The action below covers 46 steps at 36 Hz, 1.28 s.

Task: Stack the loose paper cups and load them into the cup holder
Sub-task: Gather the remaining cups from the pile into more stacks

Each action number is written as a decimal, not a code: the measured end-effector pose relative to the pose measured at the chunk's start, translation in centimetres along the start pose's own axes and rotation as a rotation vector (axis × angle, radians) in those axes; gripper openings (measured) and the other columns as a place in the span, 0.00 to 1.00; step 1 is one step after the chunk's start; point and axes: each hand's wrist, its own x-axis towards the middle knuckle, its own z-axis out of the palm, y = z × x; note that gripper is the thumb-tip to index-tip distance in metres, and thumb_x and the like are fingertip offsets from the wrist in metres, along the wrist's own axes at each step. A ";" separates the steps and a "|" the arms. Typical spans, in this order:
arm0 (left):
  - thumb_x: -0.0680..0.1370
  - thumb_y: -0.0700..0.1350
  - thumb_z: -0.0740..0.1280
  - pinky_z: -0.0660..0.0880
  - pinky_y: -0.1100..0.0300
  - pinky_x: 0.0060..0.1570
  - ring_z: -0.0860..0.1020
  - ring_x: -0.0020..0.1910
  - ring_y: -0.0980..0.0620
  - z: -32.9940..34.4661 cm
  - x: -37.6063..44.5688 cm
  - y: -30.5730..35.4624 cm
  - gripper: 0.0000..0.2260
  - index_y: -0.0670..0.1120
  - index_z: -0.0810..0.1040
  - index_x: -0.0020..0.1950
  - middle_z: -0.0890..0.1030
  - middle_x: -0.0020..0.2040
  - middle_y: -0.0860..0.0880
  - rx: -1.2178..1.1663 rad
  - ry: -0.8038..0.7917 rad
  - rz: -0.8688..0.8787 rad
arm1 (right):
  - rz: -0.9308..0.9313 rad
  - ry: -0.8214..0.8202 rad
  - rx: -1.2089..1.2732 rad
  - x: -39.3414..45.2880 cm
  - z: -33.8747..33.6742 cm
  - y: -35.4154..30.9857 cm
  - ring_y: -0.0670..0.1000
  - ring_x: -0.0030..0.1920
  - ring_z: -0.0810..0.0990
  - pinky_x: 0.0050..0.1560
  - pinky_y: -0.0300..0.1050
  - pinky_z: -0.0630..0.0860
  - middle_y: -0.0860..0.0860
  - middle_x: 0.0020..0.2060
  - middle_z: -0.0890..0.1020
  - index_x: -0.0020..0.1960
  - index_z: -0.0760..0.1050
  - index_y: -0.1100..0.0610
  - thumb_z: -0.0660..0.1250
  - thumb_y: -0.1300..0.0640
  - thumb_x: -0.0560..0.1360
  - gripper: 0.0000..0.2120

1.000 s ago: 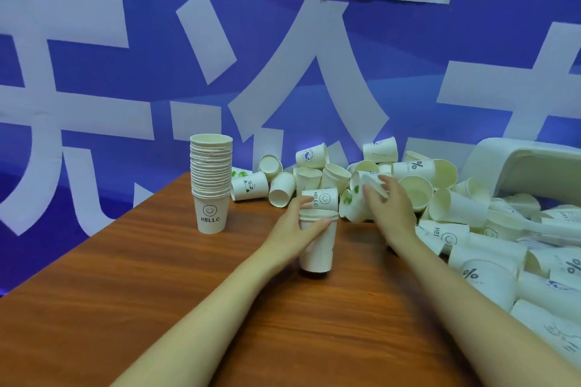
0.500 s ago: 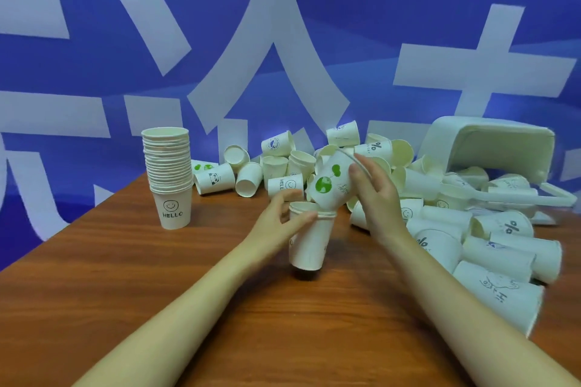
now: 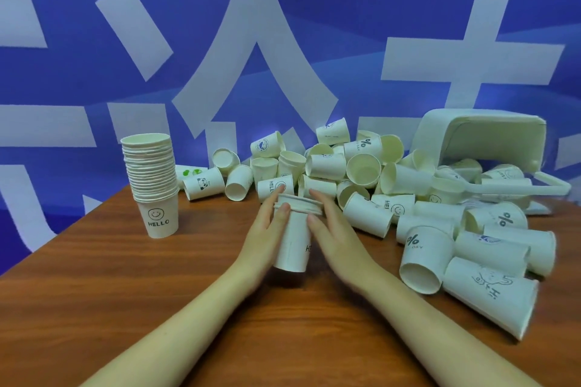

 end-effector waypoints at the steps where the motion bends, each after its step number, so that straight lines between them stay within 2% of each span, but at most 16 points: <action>1: 0.83 0.48 0.57 0.72 0.71 0.56 0.75 0.59 0.69 0.0 -0.1 0.0 0.16 0.58 0.66 0.71 0.74 0.66 0.60 0.010 0.005 0.006 | 0.018 0.001 0.028 -0.1 0.3 0.0 0.40 0.71 0.64 0.74 0.41 0.59 0.44 0.71 0.67 0.75 0.58 0.48 0.57 0.45 0.76 0.28; 3: 0.84 0.47 0.55 0.68 0.67 0.64 0.72 0.64 0.66 0.2 -0.4 0.1 0.16 0.56 0.66 0.72 0.72 0.69 0.58 0.039 -0.007 0.013 | 0.051 0.001 0.079 -0.3 0.8 0.2 0.37 0.71 0.62 0.73 0.36 0.58 0.41 0.72 0.64 0.78 0.53 0.50 0.59 0.44 0.76 0.33; 6: 0.84 0.45 0.55 0.66 0.76 0.59 0.69 0.60 0.76 0.5 -0.5 0.1 0.18 0.53 0.64 0.74 0.69 0.70 0.59 0.056 -0.035 0.025 | 0.056 0.009 0.100 -0.1 0.8 0.8 0.25 0.61 0.66 0.64 0.23 0.59 0.32 0.64 0.65 0.78 0.52 0.52 0.64 0.51 0.79 0.32; 7: 0.83 0.48 0.57 0.65 0.76 0.60 0.68 0.61 0.76 0.5 -0.4 0.2 0.18 0.54 0.63 0.74 0.68 0.70 0.59 0.057 -0.040 0.020 | 0.056 0.024 0.099 0.0 0.5 1.0 0.24 0.61 0.65 0.62 0.23 0.60 0.31 0.63 0.65 0.77 0.54 0.50 0.66 0.53 0.79 0.32; 9: 0.80 0.53 0.58 0.61 0.65 0.70 0.65 0.70 0.66 0.2 0.0 0.3 0.19 0.59 0.64 0.71 0.67 0.72 0.58 0.157 -0.050 0.037 | 0.047 0.075 0.071 0.4 -0.2 1.3 0.31 0.66 0.66 0.67 0.30 0.62 0.37 0.68 0.67 0.76 0.56 0.49 0.69 0.52 0.77 0.33; 12: 0.82 0.44 0.60 0.54 0.58 0.75 0.60 0.74 0.60 -0.7 1.8 0.1 0.17 0.62 0.66 0.67 0.65 0.73 0.55 0.441 -0.095 0.073 | 0.046 0.180 -0.011 1.2 -1.4 2.0 0.41 0.70 0.65 0.69 0.39 0.63 0.42 0.70 0.66 0.76 0.57 0.49 0.71 0.49 0.75 0.35; 15: 0.81 0.44 0.63 0.56 0.61 0.73 0.58 0.74 0.58 -1.6 4.9 -0.1 0.21 0.54 0.66 0.73 0.62 0.75 0.53 0.619 -0.142 0.015 | 0.056 0.212 -0.108 1.7 -2.5 2.9 0.39 0.65 0.64 0.62 0.35 0.61 0.41 0.63 0.65 0.77 0.55 0.48 0.70 0.47 0.74 0.37; 18: 0.79 0.43 0.64 0.57 0.66 0.65 0.61 0.73 0.55 -2.2 8.7 -0.4 0.23 0.50 0.66 0.74 0.65 0.73 0.49 0.810 -0.144 0.047 | 0.065 0.234 -0.116 2.2 -3.3 3.9 0.41 0.68 0.64 0.64 0.36 0.61 0.44 0.66 0.66 0.77 0.56 0.50 0.70 0.47 0.74 0.37; 23: 0.77 0.50 0.66 0.64 0.54 0.67 0.64 0.72 0.48 -2.9 14.5 -2.4 0.27 0.50 0.65 0.75 0.68 0.72 0.48 1.244 -0.190 0.069 | 0.073 0.288 -0.075 3.1 -3.7 4.9 0.46 0.69 0.67 0.68 0.43 0.66 0.46 0.68 0.68 0.75 0.60 0.50 0.69 0.42 0.71 0.37; 25: 0.74 0.55 0.67 0.71 0.51 0.62 0.70 0.68 0.48 -2.9 15.8 -3.3 0.28 0.53 0.66 0.72 0.71 0.67 0.50 1.374 -0.276 0.064 | 0.079 0.307 -0.046 3.3 -3.7 5.2 0.46 0.68 0.69 0.67 0.45 0.67 0.46 0.67 0.69 0.74 0.60 0.49 0.70 0.43 0.71 0.35; 27: 0.72 0.54 0.69 0.74 0.50 0.57 0.71 0.65 0.46 -2.5 16.6 -4.1 0.30 0.52 0.64 0.72 0.71 0.65 0.50 1.453 -0.337 0.055 | 0.073 0.319 -0.039 3.5 -3.6 5.4 0.46 0.67 0.69 0.67 0.44 0.68 0.46 0.67 0.69 0.74 0.61 0.49 0.72 0.47 0.73 0.34; 32: 0.69 0.53 0.71 0.75 0.48 0.53 0.72 0.62 0.46 -2.0 17.2 -5.3 0.30 0.49 0.66 0.69 0.73 0.63 0.47 1.483 -0.258 0.132 | 0.037 0.287 -0.069 3.4 -3.2 5.4 0.41 0.65 0.66 0.62 0.35 0.62 0.41 0.60 0.66 0.75 0.59 0.48 0.71 0.46 0.74 0.35; 35: 0.69 0.51 0.71 0.74 0.52 0.49 0.74 0.59 0.46 -1.8 16.8 -5.2 0.26 0.47 0.69 0.64 0.75 0.60 0.48 1.517 -0.224 0.173 | 0.018 0.264 -0.075 3.3 -3.1 5.4 0.40 0.65 0.65 0.60 0.29 0.59 0.41 0.61 0.66 0.76 0.57 0.48 0.71 0.46 0.73 0.36; 38: 0.68 0.51 0.72 0.74 0.52 0.52 0.74 0.59 0.47 -2.3 15.7 -4.3 0.27 0.47 0.69 0.64 0.75 0.61 0.48 1.511 -0.227 0.201 | 0.007 0.254 -0.055 3.3 -3.0 5.1 0.37 0.62 0.65 0.56 0.22 0.60 0.39 0.61 0.67 0.75 0.57 0.47 0.72 0.46 0.72 0.37; 42: 0.68 0.57 0.70 0.74 0.52 0.52 0.75 0.57 0.49 -4.8 13.4 -2.7 0.29 0.51 0.68 0.66 0.77 0.59 0.51 1.349 -0.187 0.144 | 0.015 0.234 -0.005 3.2 -2.7 4.7 0.42 0.65 0.71 0.64 0.41 0.70 0.43 0.65 0.73 0.73 0.61 0.48 0.71 0.41 0.67 0.39; 46: 0.67 0.60 0.70 0.77 0.53 0.50 0.78 0.52 0.56 -6.6 9.8 -1.1 0.27 0.55 0.70 0.63 0.78 0.53 0.58 1.049 -0.017 0.076 | 0.057 0.195 0.039 2.8 -2.5 4.0 0.41 0.64 0.72 0.64 0.40 0.70 0.42 0.65 0.74 0.75 0.60 0.49 0.75 0.47 0.69 0.39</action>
